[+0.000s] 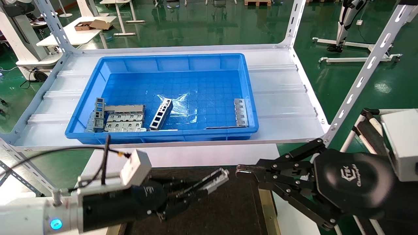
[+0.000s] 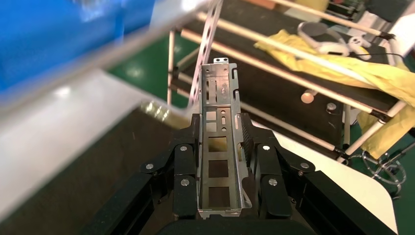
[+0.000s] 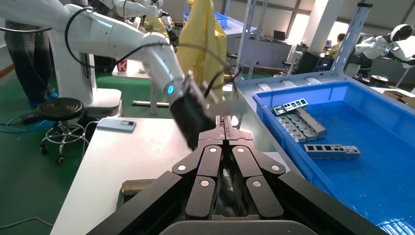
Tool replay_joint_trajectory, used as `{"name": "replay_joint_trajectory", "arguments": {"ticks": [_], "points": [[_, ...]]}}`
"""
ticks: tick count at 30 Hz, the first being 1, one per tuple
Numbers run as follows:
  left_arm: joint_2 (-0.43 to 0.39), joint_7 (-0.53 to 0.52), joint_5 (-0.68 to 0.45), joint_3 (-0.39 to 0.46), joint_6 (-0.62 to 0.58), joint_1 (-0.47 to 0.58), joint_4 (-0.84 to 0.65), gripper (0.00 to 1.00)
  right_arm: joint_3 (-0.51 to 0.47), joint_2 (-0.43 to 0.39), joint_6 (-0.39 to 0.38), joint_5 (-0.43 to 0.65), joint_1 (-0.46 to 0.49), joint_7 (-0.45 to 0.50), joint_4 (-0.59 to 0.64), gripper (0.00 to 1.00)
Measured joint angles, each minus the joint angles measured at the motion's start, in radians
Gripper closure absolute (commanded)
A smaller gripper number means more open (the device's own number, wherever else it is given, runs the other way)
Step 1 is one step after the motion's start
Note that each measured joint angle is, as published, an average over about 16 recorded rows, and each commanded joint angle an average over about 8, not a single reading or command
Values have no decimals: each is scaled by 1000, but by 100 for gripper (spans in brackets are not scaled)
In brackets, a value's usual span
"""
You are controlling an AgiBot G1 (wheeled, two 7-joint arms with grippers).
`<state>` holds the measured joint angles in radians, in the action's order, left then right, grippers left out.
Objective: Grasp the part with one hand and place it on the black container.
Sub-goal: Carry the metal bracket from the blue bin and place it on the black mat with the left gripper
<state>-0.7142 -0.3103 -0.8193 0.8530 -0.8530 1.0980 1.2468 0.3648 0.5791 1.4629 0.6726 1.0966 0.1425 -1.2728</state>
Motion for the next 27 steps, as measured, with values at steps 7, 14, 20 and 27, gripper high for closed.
{"name": "replay_joint_trajectory", "arguments": {"ticks": [7, 14, 20, 27], "points": [[-52, -71, -10, 40, 173, -102, -24, 100, 0, 0, 0, 0, 0, 0, 0, 100], [-150, -162, -25, 87, 350, -148, -91, 100, 0, 0, 0, 0, 0, 0, 0, 100], [-248, -227, -42, 127, 478, -155, -165, 100, 0, 0, 0, 0, 0, 0, 0, 100], [-349, -281, -52, 163, 614, -156, -239, 100, 0, 0, 0, 0, 0, 0, 0, 100]]}}
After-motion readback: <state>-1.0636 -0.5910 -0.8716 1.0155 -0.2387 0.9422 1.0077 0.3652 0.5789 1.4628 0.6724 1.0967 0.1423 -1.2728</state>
